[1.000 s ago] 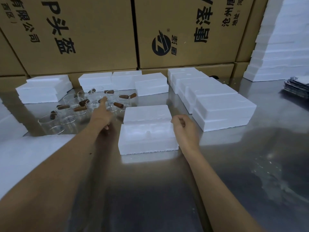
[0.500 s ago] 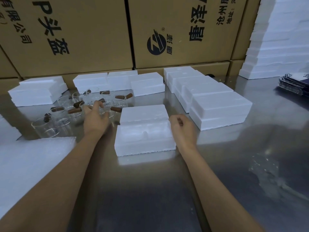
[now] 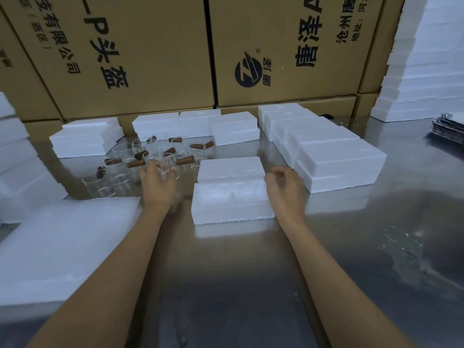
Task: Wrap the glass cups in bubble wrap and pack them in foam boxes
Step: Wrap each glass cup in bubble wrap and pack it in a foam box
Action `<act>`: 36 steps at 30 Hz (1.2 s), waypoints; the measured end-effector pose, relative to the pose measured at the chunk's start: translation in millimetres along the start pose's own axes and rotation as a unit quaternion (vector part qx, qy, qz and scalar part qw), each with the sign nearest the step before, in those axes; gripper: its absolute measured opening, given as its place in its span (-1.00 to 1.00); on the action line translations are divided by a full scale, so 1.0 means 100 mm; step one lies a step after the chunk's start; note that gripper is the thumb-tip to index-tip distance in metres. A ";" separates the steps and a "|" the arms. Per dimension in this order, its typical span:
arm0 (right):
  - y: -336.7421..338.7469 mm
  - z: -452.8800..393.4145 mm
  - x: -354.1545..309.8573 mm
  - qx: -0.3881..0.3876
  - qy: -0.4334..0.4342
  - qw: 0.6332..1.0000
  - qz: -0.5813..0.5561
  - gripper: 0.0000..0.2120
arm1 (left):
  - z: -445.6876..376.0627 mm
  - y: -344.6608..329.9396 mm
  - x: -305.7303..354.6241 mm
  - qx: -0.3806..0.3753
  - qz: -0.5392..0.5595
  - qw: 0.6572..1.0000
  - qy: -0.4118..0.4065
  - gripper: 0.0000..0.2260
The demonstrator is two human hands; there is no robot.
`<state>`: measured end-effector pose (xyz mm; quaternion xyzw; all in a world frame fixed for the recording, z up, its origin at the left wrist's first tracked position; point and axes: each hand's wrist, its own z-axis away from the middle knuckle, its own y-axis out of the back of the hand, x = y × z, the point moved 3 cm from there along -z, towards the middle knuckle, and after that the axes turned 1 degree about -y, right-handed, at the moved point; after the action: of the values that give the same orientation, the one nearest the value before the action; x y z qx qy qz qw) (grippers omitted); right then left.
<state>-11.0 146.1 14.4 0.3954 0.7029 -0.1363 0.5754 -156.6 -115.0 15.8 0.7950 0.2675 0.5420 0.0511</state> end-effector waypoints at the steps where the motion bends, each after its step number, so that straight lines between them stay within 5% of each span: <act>1: 0.02 0.03 -0.04 0.022 0.028 0.999 0.014 -0.65 | 0.09 0.06 0.05 0.030 0.017 0.999 0.004 -0.81; 6: 0.03 0.30 -0.28 0.079 0.187 0.977 0.071 -0.70 | 0.46 0.28 0.50 0.114 0.118 0.986 -0.044 -0.73; 11: -0.24 0.67 -0.65 0.034 0.244 0.968 0.052 -0.53 | 0.83 0.27 1.01 0.066 0.223 0.971 -0.061 -0.69; 15: -0.42 0.90 -0.66 -0.030 0.211 0.977 0.017 -0.31 | 1.11 0.16 1.11 0.005 0.227 0.972 -0.064 -0.71; 23: -0.46 0.87 -0.56 -0.078 0.130 0.988 -0.018 -0.39 | 1.16 0.14 0.99 -0.047 0.182 0.981 -0.037 -0.75; 36: -0.38 0.84 -0.57 -0.036 0.068 0.994 -0.073 -0.40 | 1.25 0.11 0.98 -0.127 0.187 0.972 -0.066 -0.77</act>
<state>22.5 44.7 31.2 0.3301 0.7719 -0.1250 0.5287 -14.9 -51.2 51.1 0.8519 0.0390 0.5180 0.0672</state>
